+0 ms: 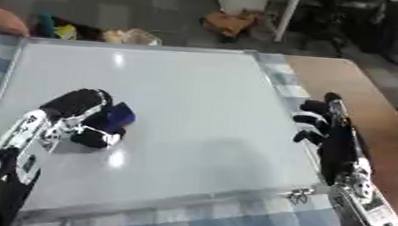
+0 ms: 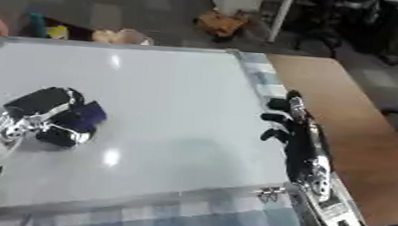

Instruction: Wipe the whiteboard clean with a brush.

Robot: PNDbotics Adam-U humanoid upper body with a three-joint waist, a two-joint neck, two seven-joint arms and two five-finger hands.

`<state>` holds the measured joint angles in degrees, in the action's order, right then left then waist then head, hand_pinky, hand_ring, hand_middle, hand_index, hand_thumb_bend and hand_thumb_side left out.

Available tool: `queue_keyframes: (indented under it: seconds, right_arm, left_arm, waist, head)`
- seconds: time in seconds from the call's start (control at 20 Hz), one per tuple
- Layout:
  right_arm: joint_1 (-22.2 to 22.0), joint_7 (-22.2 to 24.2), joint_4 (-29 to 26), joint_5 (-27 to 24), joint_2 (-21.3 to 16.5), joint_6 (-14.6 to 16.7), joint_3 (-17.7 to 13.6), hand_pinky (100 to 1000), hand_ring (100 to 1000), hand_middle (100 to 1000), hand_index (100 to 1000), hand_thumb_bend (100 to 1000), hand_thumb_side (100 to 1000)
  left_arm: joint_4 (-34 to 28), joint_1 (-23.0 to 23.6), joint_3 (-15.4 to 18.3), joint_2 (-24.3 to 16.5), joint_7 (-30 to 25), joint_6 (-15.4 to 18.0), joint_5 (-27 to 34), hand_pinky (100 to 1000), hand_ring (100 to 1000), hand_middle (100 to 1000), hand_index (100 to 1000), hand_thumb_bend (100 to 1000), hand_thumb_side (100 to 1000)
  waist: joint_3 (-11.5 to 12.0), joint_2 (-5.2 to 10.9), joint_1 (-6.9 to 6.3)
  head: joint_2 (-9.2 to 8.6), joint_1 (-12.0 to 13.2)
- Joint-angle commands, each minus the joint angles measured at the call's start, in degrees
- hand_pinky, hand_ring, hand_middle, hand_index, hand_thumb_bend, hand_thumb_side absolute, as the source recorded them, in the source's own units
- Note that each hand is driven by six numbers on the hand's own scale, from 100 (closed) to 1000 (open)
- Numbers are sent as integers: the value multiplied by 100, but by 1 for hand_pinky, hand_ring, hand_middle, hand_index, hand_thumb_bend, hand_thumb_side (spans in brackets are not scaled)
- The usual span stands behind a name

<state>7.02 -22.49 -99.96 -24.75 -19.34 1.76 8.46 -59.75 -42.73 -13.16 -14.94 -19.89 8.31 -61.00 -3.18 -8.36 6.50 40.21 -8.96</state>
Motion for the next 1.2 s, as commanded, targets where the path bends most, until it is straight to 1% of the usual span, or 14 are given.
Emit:
queue_keyframes:
  seconds: [0.05,0.4,0.6,0.95,1.2]
  right_arm:
    - [31,7,-94,28,-76,18,-67,344,612,645,652,100,802]
    - [21,1,-90,35,-88,20,-76,344,612,645,652,100,802]
    - [25,3,-87,35,-88,22,-74,344,612,645,652,100,803]
    - [10,3,-79,42,-89,17,-79,344,612,645,652,100,804]
    - [13,3,-83,39,-85,15,-76,344,612,645,652,100,805]
  left_arm:
    - [435,322,147,-457,-14,-235,-128,567,574,554,299,731,377]
    - [488,335,388,-751,165,-465,-113,568,575,555,299,731,374]
    - [499,358,497,-845,233,-578,-59,568,575,554,299,723,375]
    - [472,365,592,-924,290,-676,1,568,574,552,299,715,373]
    - [465,352,564,-896,255,-653,30,569,574,552,299,711,375]
  waist:
    - [36,-12,1]
    - [52,-9,-14]
    - [67,-9,-21]
    - [56,-7,-16]
    - [45,-3,-14]
  head:
    - [-42,-19]
    - [-43,-29]
    - [-43,-30]
    - [-45,-21]
    - [-44,-14]
